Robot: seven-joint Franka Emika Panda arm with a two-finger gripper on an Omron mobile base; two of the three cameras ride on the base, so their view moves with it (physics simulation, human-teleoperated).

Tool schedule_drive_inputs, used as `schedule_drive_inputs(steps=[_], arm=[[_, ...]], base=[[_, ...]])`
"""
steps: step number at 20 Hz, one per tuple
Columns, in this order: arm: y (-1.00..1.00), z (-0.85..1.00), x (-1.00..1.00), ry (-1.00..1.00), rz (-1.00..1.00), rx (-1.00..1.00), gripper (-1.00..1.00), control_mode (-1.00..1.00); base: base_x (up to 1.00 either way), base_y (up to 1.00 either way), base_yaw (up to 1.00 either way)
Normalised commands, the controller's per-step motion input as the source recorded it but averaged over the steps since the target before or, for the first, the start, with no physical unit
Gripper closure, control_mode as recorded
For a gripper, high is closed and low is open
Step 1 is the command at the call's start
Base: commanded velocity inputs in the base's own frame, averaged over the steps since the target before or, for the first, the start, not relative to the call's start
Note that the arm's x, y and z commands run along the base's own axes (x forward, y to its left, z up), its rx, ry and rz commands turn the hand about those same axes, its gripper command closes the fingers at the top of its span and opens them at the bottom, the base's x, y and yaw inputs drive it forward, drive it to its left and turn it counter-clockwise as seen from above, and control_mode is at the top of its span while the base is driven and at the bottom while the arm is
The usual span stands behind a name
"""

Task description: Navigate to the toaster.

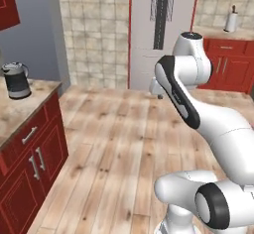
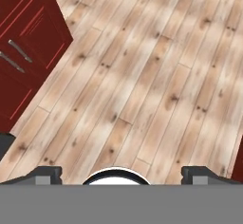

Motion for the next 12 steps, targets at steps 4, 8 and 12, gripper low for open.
schedule_drive_inputs(steps=[4,8,12], arm=[[0.00,0.00,0.00,0.00,0.00,0.00,-1.00,1.00],[0.00,0.00,0.00,0.00,0.00,0.00,-1.00,1.00],[0.00,0.00,0.00,0.00,0.00,0.00,-1.00,1.00]], base=[[1.00,-0.18,0.15],[0.93,-0.15,0.27],[0.43,-0.19,0.68]])
